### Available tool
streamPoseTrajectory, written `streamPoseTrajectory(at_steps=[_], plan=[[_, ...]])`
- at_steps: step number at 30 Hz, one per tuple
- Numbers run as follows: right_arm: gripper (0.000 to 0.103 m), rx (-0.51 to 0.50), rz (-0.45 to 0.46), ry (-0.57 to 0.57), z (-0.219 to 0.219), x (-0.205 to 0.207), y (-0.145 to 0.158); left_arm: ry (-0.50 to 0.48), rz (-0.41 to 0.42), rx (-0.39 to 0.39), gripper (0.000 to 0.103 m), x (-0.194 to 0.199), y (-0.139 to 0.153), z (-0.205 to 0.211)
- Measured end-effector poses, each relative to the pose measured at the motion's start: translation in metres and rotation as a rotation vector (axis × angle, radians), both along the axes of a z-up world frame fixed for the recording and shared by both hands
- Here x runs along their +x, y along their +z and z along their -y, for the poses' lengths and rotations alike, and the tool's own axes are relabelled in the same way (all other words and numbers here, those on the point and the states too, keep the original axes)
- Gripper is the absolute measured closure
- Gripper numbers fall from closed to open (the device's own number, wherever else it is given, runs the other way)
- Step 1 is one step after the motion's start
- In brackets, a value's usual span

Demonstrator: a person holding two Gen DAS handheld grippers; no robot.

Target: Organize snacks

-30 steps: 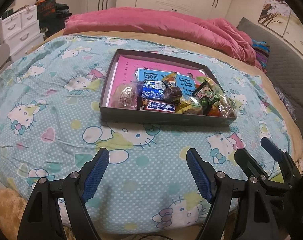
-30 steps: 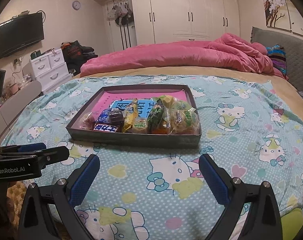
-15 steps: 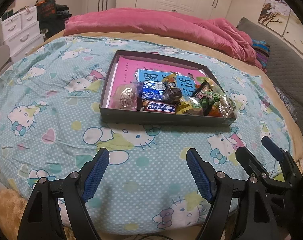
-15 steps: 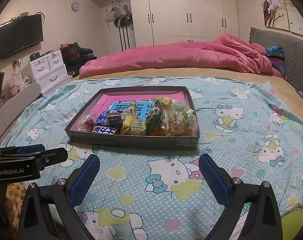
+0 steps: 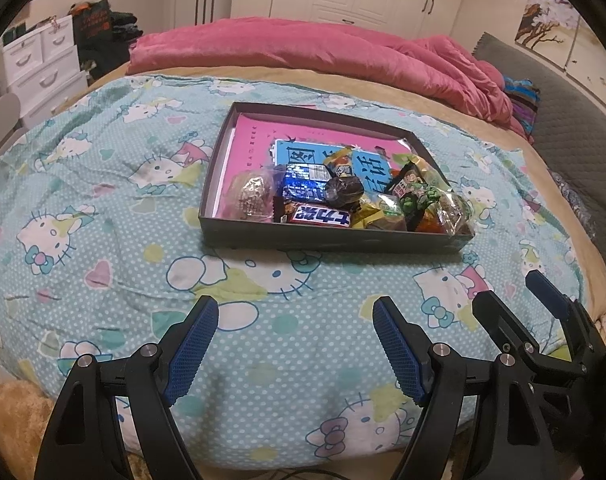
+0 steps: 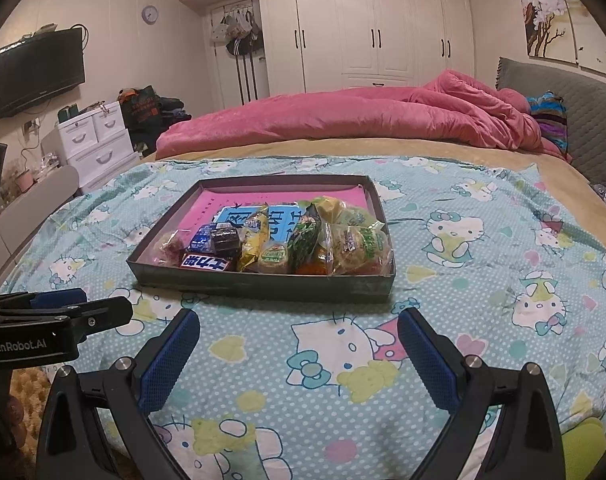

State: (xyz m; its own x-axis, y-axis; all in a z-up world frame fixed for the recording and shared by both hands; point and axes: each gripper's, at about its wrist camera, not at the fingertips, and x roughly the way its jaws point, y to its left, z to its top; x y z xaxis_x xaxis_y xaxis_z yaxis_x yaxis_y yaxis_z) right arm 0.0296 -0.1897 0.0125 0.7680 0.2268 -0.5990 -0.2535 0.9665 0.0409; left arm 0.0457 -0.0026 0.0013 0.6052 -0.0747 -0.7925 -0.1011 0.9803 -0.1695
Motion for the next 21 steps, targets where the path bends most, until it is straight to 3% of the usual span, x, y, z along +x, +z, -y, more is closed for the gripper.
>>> streamPoseTrajectory(at_steps=[21], plan=[[0.003,-0.006,0.007,-0.022,0.0025,0.0013,0.0023,0.004,0.007,0.017,0.022,-0.0003,0.0019,-0.0001]])
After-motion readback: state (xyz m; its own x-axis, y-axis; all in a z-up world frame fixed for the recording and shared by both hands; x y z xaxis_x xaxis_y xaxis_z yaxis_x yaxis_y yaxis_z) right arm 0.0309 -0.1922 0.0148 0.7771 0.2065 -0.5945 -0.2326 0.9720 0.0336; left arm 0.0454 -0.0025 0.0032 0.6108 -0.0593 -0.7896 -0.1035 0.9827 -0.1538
